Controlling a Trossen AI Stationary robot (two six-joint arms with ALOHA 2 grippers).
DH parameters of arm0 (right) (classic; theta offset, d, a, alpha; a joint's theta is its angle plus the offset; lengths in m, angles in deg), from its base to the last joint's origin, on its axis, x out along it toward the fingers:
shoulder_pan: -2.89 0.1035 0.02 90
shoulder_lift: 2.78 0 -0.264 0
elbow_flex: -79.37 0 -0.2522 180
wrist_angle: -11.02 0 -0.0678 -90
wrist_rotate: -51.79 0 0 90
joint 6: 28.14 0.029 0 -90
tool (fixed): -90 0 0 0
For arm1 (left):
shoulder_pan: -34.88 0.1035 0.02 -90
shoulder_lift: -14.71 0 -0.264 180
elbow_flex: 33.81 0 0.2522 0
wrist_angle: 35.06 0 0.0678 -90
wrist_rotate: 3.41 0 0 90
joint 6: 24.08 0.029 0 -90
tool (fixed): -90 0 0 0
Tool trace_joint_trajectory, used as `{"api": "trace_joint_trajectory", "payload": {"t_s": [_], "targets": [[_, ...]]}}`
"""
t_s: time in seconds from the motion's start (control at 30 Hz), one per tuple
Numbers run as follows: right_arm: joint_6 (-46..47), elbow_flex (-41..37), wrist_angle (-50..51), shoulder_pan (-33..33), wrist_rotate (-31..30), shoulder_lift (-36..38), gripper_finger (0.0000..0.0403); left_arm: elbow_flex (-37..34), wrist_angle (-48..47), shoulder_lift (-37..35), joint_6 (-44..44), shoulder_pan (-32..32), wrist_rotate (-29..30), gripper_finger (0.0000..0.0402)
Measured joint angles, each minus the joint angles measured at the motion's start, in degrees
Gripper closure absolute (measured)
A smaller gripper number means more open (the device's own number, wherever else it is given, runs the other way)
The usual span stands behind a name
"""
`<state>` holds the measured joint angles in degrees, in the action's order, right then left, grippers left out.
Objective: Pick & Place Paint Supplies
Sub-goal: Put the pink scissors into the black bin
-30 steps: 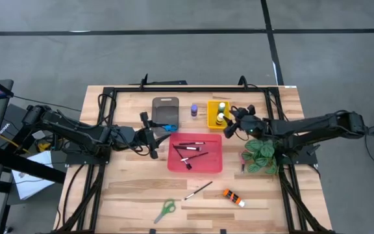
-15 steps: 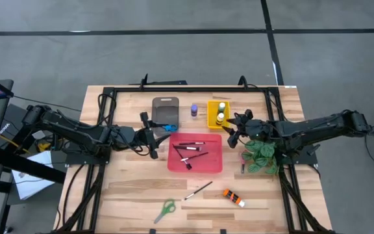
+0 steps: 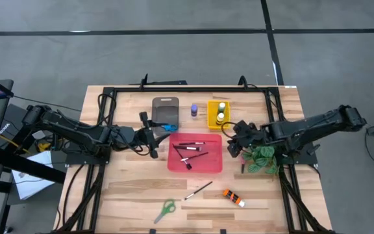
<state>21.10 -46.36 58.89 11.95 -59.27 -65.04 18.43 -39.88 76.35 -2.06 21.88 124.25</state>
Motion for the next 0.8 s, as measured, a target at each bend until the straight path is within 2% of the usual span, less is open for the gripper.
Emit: {"api": "trace_joint_trajectory", "payload": {"t_s": [0.13, 0.47, 0.63, 0.8], "targets": [[3.1, 0.7, 0.1, 1.7, 0.6, -3.4, 0.0269, 0.0, 0.1, 0.0, 0.1, 0.0, 0.0, 0.0215], [11.4, 0.8, -0.2, 5.8, 7.2, -8.3, 0.0271, 0.0, 0.1, 0.0, 0.2, 0.0, 0.0, 0.0215], [10.0, 3.5, 0.4, 5.8, 9.0, -8.3, 0.0271, 0.0, 0.7, 0.0, 0.2, 0.0, 0.0, 0.0215], [2.5, 11.0, 0.8, 5.9, 9.0, -8.3, 0.0271, 0.0, 1.8, -0.1, 1.0, 0.0, 0.1, 0.0215]]}}
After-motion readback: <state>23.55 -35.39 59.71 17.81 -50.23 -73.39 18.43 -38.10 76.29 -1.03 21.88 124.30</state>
